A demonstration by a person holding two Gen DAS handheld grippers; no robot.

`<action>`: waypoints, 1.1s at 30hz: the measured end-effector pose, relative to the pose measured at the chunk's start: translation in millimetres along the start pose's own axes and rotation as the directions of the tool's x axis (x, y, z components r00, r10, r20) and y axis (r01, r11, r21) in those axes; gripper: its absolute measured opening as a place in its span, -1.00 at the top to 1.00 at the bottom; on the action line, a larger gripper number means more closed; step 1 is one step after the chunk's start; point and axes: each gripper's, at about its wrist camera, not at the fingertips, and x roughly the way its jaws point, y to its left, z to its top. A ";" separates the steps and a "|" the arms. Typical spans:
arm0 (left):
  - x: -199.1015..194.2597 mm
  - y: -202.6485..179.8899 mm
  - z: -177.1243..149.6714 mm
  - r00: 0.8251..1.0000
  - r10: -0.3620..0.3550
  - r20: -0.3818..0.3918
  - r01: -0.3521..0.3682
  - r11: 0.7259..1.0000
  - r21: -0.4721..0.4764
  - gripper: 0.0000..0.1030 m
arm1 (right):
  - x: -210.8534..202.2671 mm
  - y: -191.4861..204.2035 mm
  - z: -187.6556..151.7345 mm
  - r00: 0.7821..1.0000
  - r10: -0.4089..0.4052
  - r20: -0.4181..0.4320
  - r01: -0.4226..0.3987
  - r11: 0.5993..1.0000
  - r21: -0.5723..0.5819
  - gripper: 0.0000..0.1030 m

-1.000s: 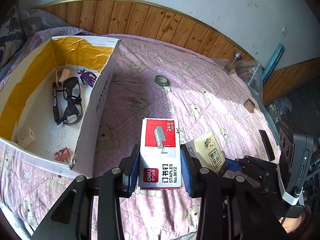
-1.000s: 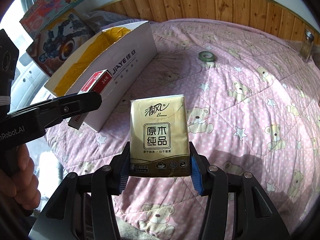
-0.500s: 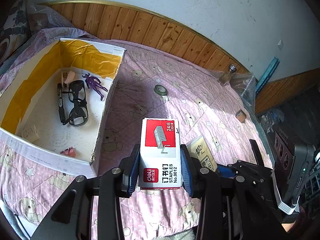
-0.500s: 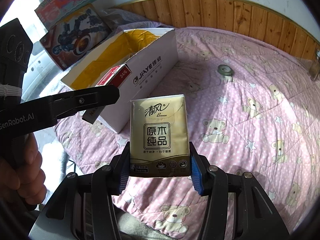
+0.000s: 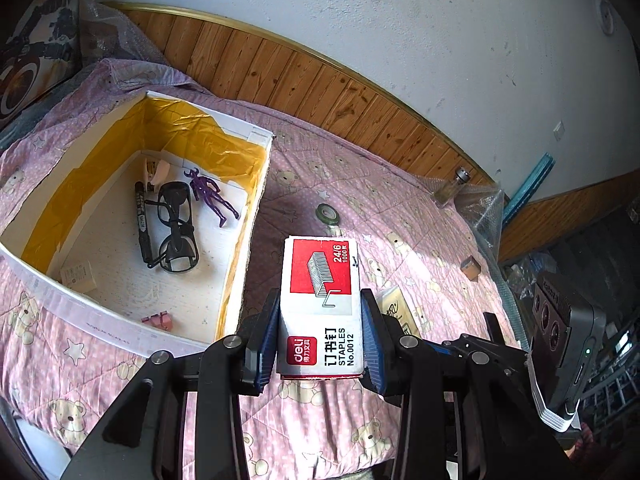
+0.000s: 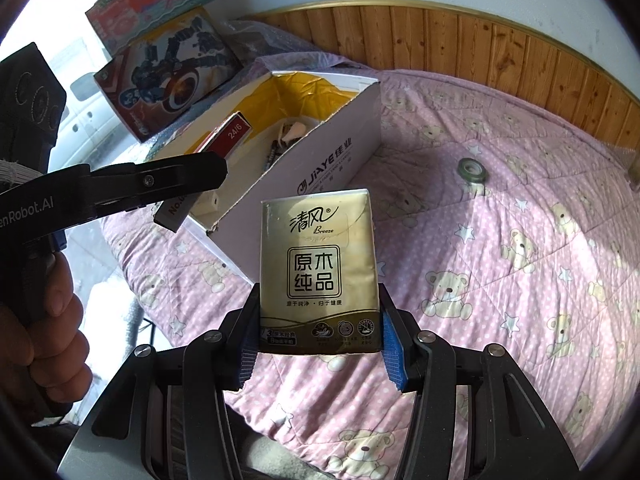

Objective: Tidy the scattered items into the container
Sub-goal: 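Lift the tissue pack and staples box and carry both tools toward the box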

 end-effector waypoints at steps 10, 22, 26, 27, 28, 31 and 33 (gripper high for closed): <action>-14.1 21.7 16.4 0.999 0.009 0.036 -0.007 0.999 -0.048 0.25 | -4.0 19.2 28.6 0.999 0.033 0.026 -0.031 0.998 -0.060 -0.04; -26.7 51.6 38.0 0.996 0.045 0.075 -0.037 0.994 -0.101 0.25 | -4.6 30.8 62.9 0.996 0.074 0.058 -0.066 0.990 -0.125 -0.04; -30.2 62.6 46.7 0.994 0.062 0.086 -0.052 0.992 -0.116 0.25 | -1.3 33.2 73.2 0.994 0.086 0.063 -0.076 0.986 -0.146 -0.04; -31.1 65.8 49.1 0.994 0.067 0.089 -0.056 0.991 -0.121 0.25 | -0.2 33.9 75.6 0.994 0.089 0.063 -0.078 0.985 -0.153 -0.04; -32.0 69.2 51.9 0.993 0.071 0.091 -0.059 0.990 -0.126 0.25 | 1.1 35.0 77.6 0.994 0.092 0.063 -0.081 0.984 -0.160 -0.04; -34.6 79.1 60.3 0.991 0.090 0.100 -0.076 0.988 -0.136 0.25 | 5.0 40.8 83.8 0.993 0.098 0.060 -0.085 0.979 -0.188 -0.04; -37.4 86.0 65.4 0.989 0.100 0.107 -0.084 0.986 -0.143 0.25 | 7.2 44.5 88.2 0.993 0.102 0.058 -0.088 0.974 -0.208 -0.04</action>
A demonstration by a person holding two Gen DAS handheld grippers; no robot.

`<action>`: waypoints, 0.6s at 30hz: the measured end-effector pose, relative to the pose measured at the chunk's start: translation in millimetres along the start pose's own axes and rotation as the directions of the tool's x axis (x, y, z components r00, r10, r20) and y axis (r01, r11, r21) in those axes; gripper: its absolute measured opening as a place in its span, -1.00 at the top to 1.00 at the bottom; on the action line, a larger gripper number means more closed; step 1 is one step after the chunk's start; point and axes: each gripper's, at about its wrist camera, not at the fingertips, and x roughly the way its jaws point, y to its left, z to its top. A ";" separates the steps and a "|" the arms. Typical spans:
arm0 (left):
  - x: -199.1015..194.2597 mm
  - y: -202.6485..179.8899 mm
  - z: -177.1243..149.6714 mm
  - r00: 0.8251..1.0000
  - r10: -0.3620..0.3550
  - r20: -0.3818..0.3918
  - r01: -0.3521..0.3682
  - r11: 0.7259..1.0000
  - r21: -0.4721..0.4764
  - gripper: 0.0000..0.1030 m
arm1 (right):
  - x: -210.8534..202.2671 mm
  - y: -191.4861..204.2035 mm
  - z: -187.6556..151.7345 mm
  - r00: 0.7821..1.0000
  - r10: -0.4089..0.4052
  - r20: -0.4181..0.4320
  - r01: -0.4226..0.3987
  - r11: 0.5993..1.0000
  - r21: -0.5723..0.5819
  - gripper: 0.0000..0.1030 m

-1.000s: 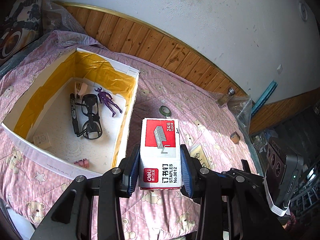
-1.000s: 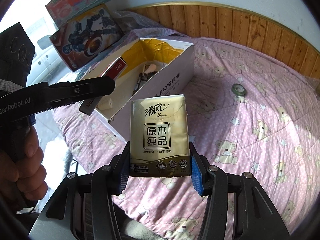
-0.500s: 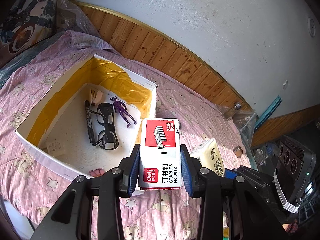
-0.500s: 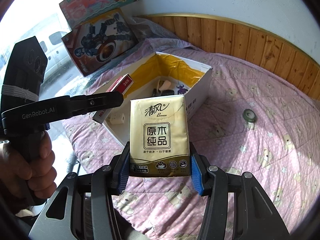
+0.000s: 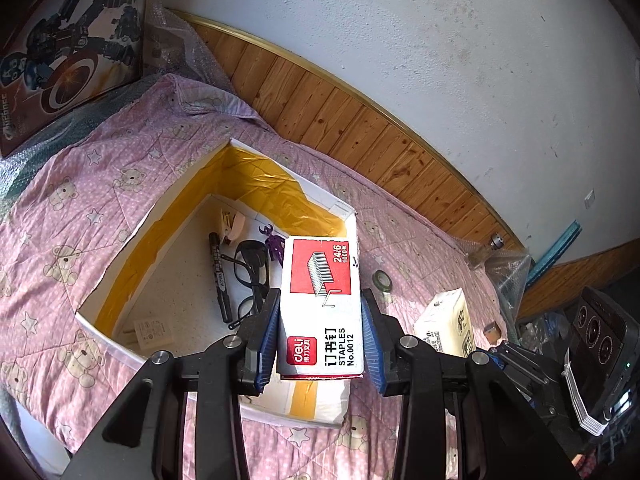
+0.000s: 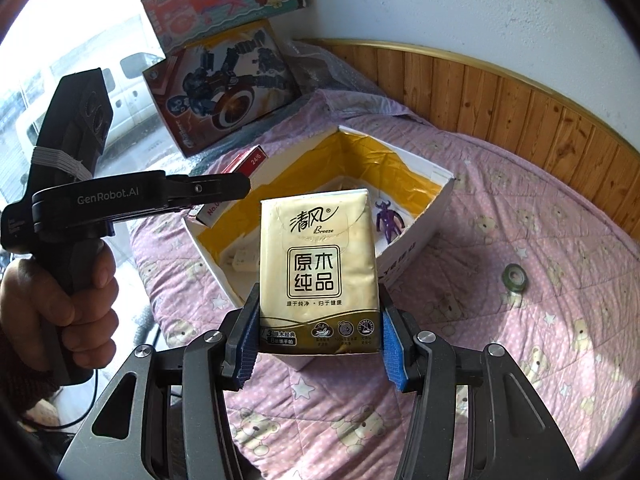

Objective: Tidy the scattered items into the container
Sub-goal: 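Lift the tissue pack and staples box and carry both tools toward the box, then lower the tissue pack and staples box into the white box and open both tools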

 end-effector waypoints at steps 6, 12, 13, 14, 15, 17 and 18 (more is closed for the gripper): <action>-1.5 17.8 17.1 1.000 0.024 0.019 -0.023 1.000 -0.016 0.25 | 8.5 8.2 15.2 1.000 0.010 0.000 -0.010 0.999 -0.053 -0.04; 3.7 30.7 30.1 0.999 0.041 0.017 -0.041 0.999 -0.015 0.25 | 25.2 15.2 27.3 1.000 0.019 -0.017 -0.020 0.996 -0.091 -0.04; 4.8 32.3 32.3 0.999 0.045 0.016 -0.045 0.999 -0.011 0.25 | 28.3 16.2 29.1 1.000 0.020 -0.022 -0.022 0.995 -0.098 -0.04; 6.2 34.2 34.6 0.999 0.049 0.014 -0.049 0.999 -0.008 0.25 | 31.4 17.1 30.9 0.999 0.020 -0.026 -0.022 0.994 -0.106 -0.04; 7.8 36.5 37.2 0.999 0.053 0.011 -0.053 0.999 -0.006 0.25 | 34.7 17.9 32.6 0.999 0.019 -0.030 -0.022 0.993 -0.113 -0.04; 11.2 42.1 42.3 0.998 0.058 0.003 -0.058 0.998 -0.008 0.25 | 41.5 18.8 35.6 0.999 0.016 -0.039 -0.021 0.992 -0.128 -0.04; 12.9 44.8 44.7 0.998 0.059 -0.001 -0.059 0.998 -0.010 0.25 | 44.9 19.0 36.9 0.999 0.014 -0.045 -0.020 0.991 -0.135 -0.04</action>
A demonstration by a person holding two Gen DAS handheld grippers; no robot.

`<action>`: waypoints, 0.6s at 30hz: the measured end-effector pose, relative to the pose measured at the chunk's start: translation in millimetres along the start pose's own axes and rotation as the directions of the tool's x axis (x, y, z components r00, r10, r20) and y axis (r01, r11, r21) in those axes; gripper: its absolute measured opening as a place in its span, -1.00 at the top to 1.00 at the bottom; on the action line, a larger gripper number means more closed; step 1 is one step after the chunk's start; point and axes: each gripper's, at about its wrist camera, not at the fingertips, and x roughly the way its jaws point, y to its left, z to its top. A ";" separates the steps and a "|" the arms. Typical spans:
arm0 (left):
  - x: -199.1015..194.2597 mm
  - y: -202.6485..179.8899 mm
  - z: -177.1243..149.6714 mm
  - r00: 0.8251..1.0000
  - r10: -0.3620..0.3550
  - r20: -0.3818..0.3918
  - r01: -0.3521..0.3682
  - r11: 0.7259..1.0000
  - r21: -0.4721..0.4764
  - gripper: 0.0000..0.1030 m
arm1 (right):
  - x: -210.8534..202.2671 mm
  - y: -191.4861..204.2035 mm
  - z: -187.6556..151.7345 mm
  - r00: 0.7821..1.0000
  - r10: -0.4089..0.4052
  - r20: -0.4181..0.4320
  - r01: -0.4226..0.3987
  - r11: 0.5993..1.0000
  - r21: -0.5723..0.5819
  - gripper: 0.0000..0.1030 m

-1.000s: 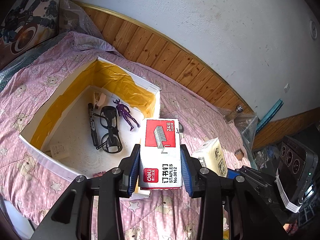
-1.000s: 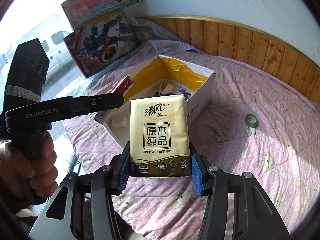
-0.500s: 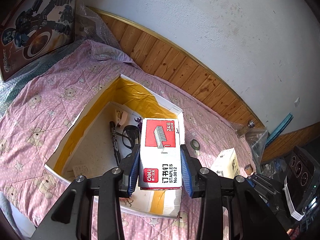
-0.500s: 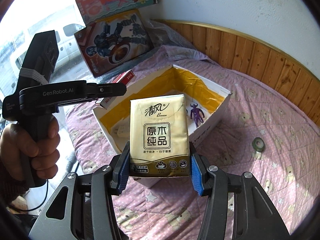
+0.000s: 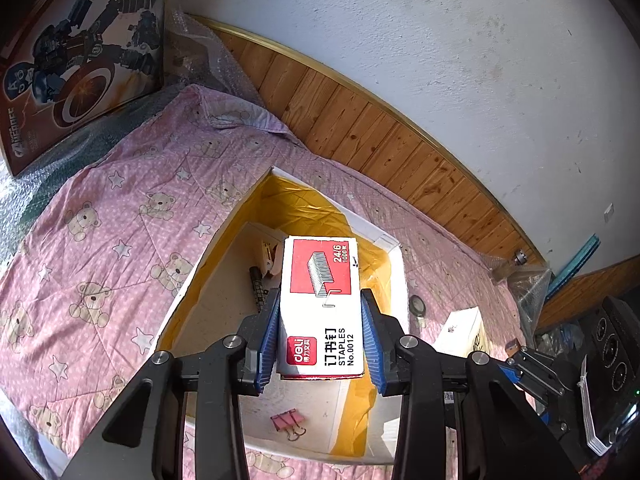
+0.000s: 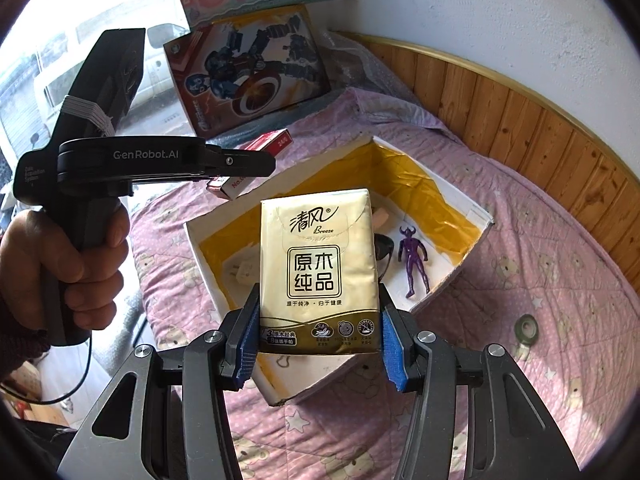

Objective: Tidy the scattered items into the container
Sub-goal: 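Lower the tissue pack and staples box into the white box and open both tools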

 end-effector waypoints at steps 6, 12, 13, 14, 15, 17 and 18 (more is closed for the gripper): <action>13.5 13.3 10.5 0.999 0.009 -0.039 -0.009 1.000 -0.009 0.25 | 20.6 2.1 8.9 0.999 0.010 -0.039 -0.012 0.999 -0.041 -0.04; 32.1 18.6 18.8 0.993 0.031 -0.117 -0.029 0.999 0.015 0.25 | 42.3 11.8 16.0 0.994 0.039 -0.099 -0.047 0.995 -0.085 -0.04; 35.1 18.9 20.4 0.991 0.036 -0.131 -0.034 0.999 0.022 0.25 | 46.1 13.5 16.2 0.993 0.044 -0.112 -0.055 0.994 -0.092 -0.04; 38.1 19.7 22.3 0.989 0.039 -0.145 -0.035 0.999 0.029 0.25 | 50.1 15.0 16.3 0.990 0.053 -0.127 -0.065 0.993 -0.097 -0.04; 41.0 20.6 24.1 0.987 0.041 -0.158 -0.036 0.999 0.036 0.25 | 54.3 16.1 16.4 0.988 0.062 -0.142 -0.077 0.992 -0.099 -0.04; 45.4 22.9 27.4 0.982 0.048 -0.180 -0.040 0.998 0.048 0.25 | 62.2 18.0 17.0 0.982 0.079 -0.170 -0.097 0.990 -0.100 -0.04; 47.2 23.2 29.2 0.980 0.050 -0.191 -0.040 0.998 0.058 0.25 | 66.0 18.9 17.3 0.979 0.087 -0.183 -0.106 0.989 -0.100 -0.04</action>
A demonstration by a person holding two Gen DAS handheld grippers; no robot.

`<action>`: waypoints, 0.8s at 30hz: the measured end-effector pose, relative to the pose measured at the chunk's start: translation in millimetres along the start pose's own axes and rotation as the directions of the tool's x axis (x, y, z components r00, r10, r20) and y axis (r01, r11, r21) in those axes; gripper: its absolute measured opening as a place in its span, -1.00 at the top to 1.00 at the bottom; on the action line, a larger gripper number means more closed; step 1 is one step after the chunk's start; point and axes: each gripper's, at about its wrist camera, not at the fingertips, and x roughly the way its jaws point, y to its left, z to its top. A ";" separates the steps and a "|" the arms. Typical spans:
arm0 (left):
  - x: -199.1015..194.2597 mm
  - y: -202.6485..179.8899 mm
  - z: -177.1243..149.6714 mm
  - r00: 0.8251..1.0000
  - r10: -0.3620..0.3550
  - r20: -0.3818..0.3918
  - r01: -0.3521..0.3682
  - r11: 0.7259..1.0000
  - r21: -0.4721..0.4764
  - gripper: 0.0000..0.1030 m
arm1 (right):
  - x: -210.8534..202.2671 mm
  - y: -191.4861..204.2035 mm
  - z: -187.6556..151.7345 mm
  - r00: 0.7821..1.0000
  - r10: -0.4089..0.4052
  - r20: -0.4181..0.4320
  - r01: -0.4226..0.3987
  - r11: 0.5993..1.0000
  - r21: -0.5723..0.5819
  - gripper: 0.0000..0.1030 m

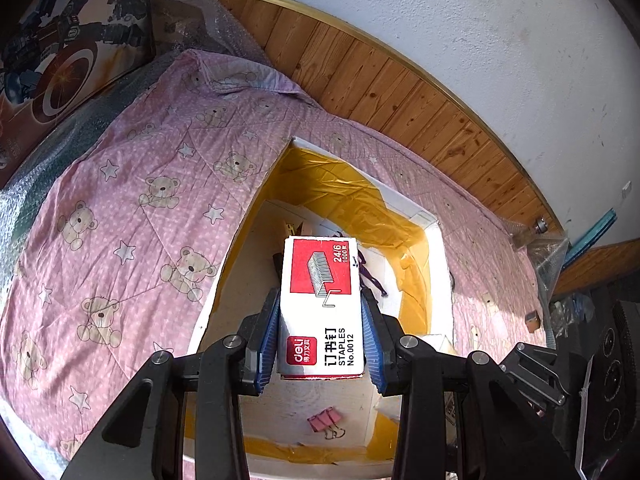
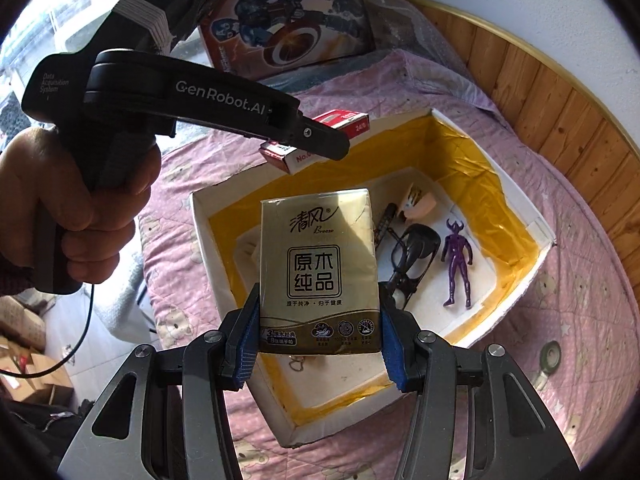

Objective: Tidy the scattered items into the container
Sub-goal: 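Lower the tissue pack and staples box into the white box and open both tools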

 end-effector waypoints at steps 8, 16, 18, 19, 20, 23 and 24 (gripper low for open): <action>14.0 -6.4 9.8 0.996 0.060 -0.071 -0.052 0.992 0.113 0.25 | 26.4 -5.1 11.7 0.994 0.054 -0.092 -0.051 0.998 0.034 -0.05; 32.2 -16.6 15.1 0.986 0.126 -0.110 -0.101 0.973 0.208 0.25 | 41.5 -2.4 19.9 0.985 0.087 -0.151 -0.078 0.995 0.069 -0.05; 37.6 -15.1 16.6 0.981 0.148 -0.122 -0.120 0.969 0.214 0.25 | 45.1 -2.2 21.1 0.981 0.109 -0.159 -0.096 0.991 0.089 -0.05; 40.5 -14.0 17.2 0.979 0.158 -0.130 -0.128 0.968 0.214 0.25 | 47.2 -2.4 21.7 0.979 0.125 -0.163 -0.108 0.988 0.106 -0.05; 43.1 -12.7 17.7 0.976 0.168 -0.138 -0.136 0.968 0.212 0.25 | 49.3 -3.3 21.8 0.976 0.143 -0.167 -0.123 0.985 0.125 -0.05; 50.4 -9.5 18.9 0.970 0.180 -0.164 -0.145 0.968 0.203 0.25 | 55.7 -6.6 21.6 0.966 0.187 -0.179 -0.155 0.971 0.181 -0.05; 52.4 -8.7 19.4 0.968 0.186 -0.168 -0.151 0.968 0.202 0.25 | 57.5 -7.7 21.6 0.963 0.197 -0.183 -0.160 0.967 0.196 -0.05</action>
